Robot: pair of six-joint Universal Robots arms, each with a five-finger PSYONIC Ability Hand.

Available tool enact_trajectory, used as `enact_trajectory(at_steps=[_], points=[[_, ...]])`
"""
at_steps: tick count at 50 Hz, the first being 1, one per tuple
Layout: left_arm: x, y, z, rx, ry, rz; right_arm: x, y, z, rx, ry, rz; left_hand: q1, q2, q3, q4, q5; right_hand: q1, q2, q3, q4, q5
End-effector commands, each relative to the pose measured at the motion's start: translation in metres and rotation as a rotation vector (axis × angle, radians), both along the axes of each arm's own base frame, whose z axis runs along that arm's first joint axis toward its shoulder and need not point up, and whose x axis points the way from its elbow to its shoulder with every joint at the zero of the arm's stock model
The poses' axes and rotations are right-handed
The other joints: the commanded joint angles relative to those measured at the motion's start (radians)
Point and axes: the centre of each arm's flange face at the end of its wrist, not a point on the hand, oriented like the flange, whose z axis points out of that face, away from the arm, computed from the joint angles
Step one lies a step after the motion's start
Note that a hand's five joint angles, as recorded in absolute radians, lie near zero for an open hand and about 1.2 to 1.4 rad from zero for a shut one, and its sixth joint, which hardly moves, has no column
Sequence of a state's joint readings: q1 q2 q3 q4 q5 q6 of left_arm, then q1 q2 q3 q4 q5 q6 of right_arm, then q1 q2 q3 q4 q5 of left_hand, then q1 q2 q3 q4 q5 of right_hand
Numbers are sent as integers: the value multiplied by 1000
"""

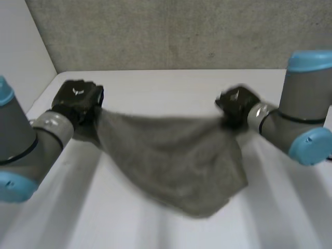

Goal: Fold the towel.

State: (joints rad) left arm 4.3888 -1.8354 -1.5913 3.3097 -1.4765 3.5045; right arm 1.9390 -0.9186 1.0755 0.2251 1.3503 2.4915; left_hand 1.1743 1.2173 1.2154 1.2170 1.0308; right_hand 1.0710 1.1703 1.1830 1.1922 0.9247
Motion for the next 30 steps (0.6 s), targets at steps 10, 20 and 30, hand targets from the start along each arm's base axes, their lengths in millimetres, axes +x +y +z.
enact_trajectory(at_steps=[10,20,30], points=[[-10,-53,129,-750,260,75,0,-28,163,-903,-356,-128,222,179,181,179,191,325,226,213,204,297],[1,-45,34,-402,121,92,2,-8,73,-544,-210,-96,222,179,181,179,191,325,226,213,204,297],[23,-13,-62,-66,-106,109,-1,21,-49,-137,-61,12,222,179,181,179,191,325,226,213,204,297]])
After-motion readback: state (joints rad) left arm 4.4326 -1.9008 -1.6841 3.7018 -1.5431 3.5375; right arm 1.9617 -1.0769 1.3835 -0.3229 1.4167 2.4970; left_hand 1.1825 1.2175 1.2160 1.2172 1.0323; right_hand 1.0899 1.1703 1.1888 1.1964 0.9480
